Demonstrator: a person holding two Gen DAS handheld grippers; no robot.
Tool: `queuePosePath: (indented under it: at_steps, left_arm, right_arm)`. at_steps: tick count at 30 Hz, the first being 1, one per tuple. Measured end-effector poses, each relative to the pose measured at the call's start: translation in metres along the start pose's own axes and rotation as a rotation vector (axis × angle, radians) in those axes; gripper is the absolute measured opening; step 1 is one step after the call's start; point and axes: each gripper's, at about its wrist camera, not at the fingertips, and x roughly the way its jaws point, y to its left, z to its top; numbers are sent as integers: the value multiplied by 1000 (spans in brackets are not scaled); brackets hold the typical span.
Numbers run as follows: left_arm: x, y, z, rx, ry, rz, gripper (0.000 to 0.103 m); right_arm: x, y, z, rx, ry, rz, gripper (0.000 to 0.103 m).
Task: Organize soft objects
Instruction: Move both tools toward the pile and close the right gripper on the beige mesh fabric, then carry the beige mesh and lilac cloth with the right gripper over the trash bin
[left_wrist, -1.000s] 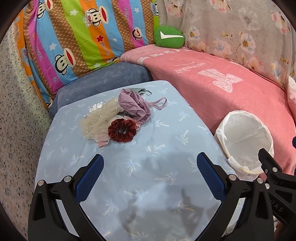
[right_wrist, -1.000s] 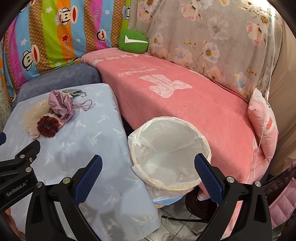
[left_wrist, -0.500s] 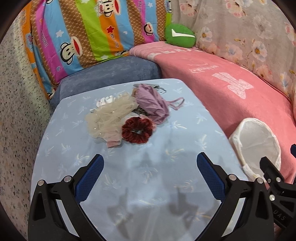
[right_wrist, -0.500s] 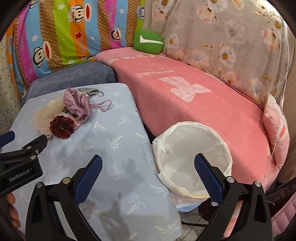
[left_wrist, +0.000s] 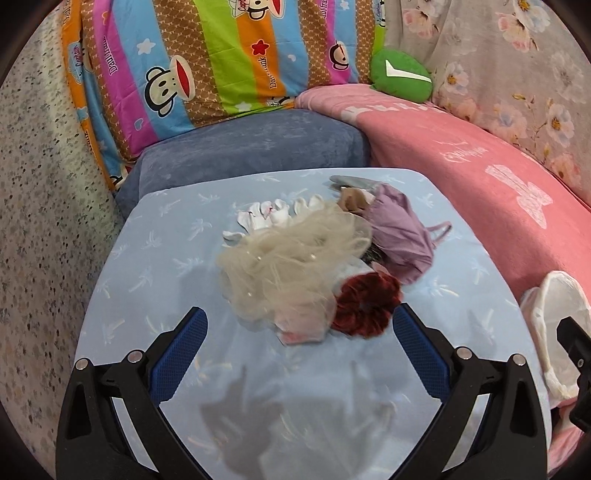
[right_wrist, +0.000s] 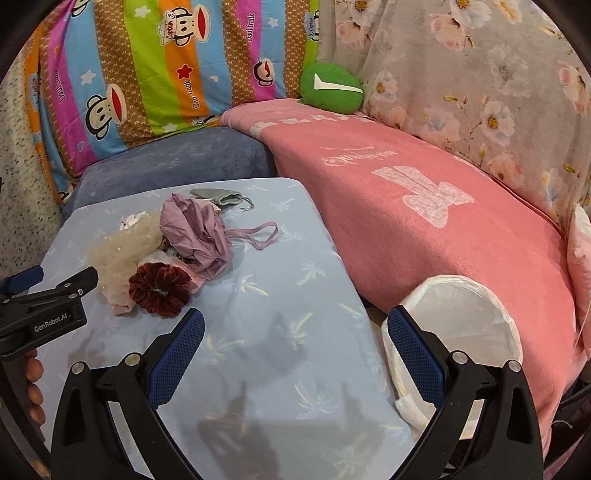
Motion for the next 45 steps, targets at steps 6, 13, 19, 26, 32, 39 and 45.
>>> queuePosePath:
  at_steps: [6,13,19,26,32,39,45]
  left_arm:
    - [30,16,13,-29,24,-53,95]
    - [70,33,23,-90,107,-141,73]
    - [88,38,25,-122,166,-222,47]
    - [86,39,25,-87,183,-284,4]
    - [63,38,41,-61,128,-284,1]
    - [17,22,68,-15,21,-306,1]
    - [-23,-11,79,31,-41,-365,1]
  right_arm:
    - [37,32,23,-16,16,56,92]
    - [84,61,44,-15,52,110,77]
    - [120,83,52,-12,103,157,57]
    - [143,99,49,-2,165,218,6]
    - [119,94,57,0,116,211,0]
    - [68,62,77,40,31,192,0]
    - [17,15,81,59,-27,150,0]
